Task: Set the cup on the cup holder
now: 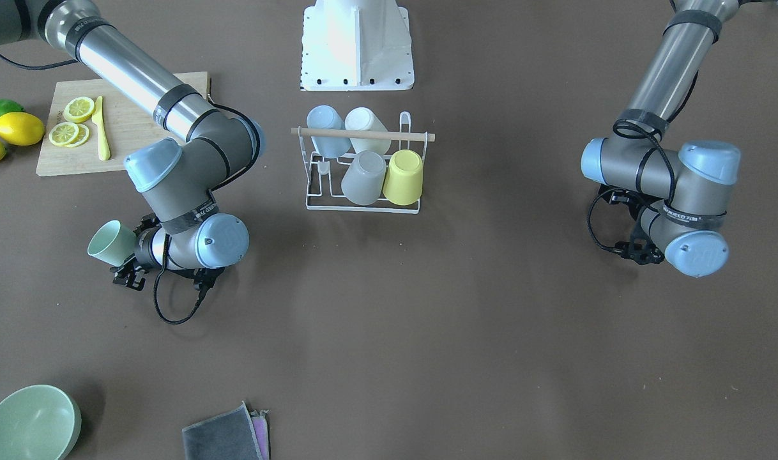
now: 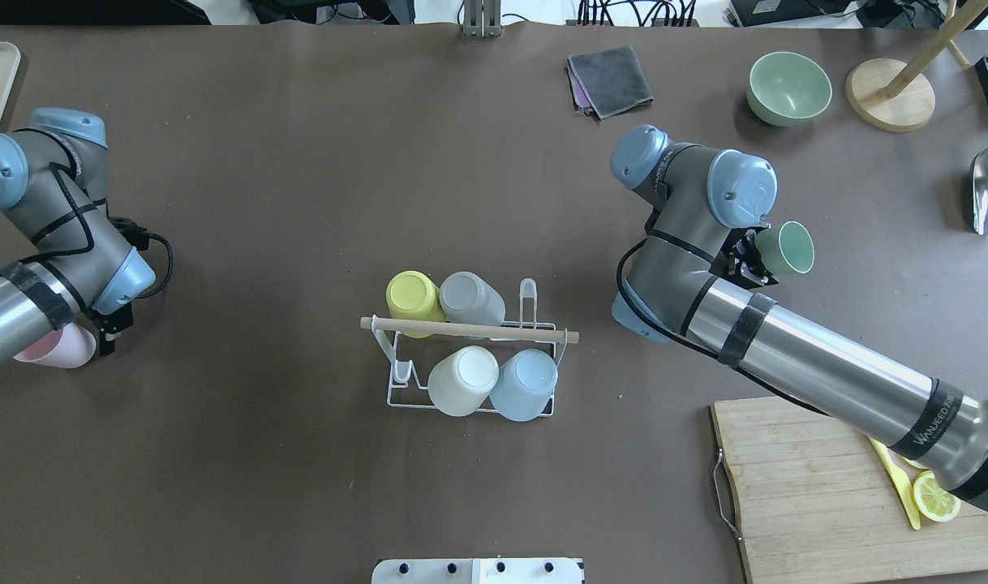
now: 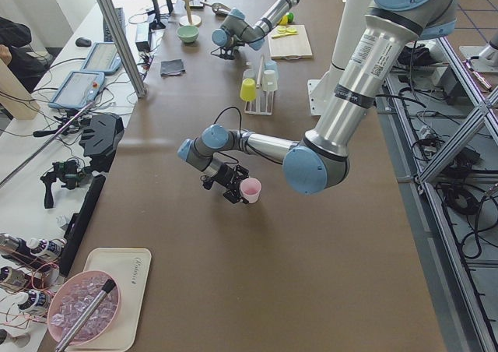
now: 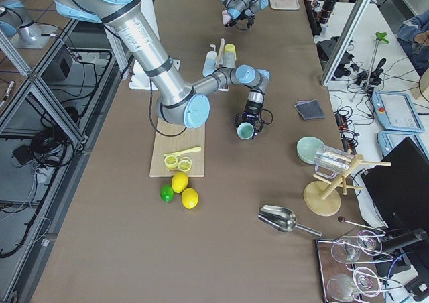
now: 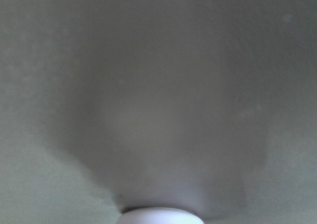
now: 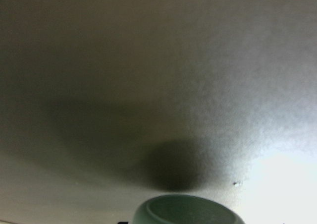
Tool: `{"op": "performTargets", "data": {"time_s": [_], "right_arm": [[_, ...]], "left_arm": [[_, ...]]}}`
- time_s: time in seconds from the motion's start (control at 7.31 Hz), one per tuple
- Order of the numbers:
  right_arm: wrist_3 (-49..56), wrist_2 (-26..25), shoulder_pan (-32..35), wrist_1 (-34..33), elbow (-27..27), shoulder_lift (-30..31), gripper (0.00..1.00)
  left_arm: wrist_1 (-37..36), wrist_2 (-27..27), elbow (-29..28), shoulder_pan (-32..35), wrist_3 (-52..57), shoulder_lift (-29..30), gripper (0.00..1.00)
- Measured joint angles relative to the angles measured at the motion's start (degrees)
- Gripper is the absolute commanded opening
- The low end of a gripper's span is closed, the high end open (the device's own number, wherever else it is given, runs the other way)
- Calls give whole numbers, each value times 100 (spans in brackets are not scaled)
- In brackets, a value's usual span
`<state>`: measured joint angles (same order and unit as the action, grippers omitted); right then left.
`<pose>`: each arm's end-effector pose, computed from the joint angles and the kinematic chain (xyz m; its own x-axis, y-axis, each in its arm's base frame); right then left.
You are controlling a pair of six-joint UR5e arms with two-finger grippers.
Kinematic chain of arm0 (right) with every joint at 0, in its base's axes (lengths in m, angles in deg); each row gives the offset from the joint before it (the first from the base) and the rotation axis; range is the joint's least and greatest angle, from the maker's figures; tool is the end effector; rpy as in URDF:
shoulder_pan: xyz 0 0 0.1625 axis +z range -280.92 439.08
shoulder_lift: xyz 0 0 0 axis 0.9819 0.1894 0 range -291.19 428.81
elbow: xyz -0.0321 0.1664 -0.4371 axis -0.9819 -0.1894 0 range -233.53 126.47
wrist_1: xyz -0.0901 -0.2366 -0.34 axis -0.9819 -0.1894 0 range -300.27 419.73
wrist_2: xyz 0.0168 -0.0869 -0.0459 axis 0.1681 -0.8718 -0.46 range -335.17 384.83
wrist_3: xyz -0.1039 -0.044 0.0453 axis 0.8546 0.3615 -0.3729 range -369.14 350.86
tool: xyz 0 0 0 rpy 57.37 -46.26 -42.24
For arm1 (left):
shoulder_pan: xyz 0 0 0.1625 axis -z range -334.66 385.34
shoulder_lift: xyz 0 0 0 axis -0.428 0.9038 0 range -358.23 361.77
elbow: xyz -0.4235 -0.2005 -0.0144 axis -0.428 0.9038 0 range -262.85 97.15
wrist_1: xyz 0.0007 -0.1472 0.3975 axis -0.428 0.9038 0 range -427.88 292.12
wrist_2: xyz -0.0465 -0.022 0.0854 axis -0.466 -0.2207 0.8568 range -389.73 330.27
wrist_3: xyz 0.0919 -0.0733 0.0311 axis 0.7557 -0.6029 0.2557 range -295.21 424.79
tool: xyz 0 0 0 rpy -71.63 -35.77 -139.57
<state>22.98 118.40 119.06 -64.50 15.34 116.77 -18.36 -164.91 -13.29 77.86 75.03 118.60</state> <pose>-0.5008 -0.5839 0.5082 0.1559 -0.9724 0.1738 0.9784 0.1278 -0.1628 0.3558 -0.5413 0.6629 0.6990 0.2284 -0.6777 -0.6383 0.6266 -0.4472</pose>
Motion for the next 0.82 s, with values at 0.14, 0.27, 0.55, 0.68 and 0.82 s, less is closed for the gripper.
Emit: {"op": "performTargets", "data": {"time_s": [0.14, 0.27, 0.55, 0.68, 0.82], "right_arm": [[70, -60, 19, -9, 41, 0, 0], [179, -87, 68, -17, 68, 0, 0], [432, -80, 264, -9, 95, 1, 0], [462, -43, 393, 0, 130, 1, 0], [420, 83, 552, 9, 176, -13, 0]], "left_arm": [[-24, 13, -1, -2, 5, -1, 98], [-41, 30, 0, -4, 6, 0, 98], [-47, 42, -3, -25, 10, -2, 92], [-47, 43, -3, -31, 12, -5, 80], [-48, 46, -3, -34, 12, -9, 62]]}}
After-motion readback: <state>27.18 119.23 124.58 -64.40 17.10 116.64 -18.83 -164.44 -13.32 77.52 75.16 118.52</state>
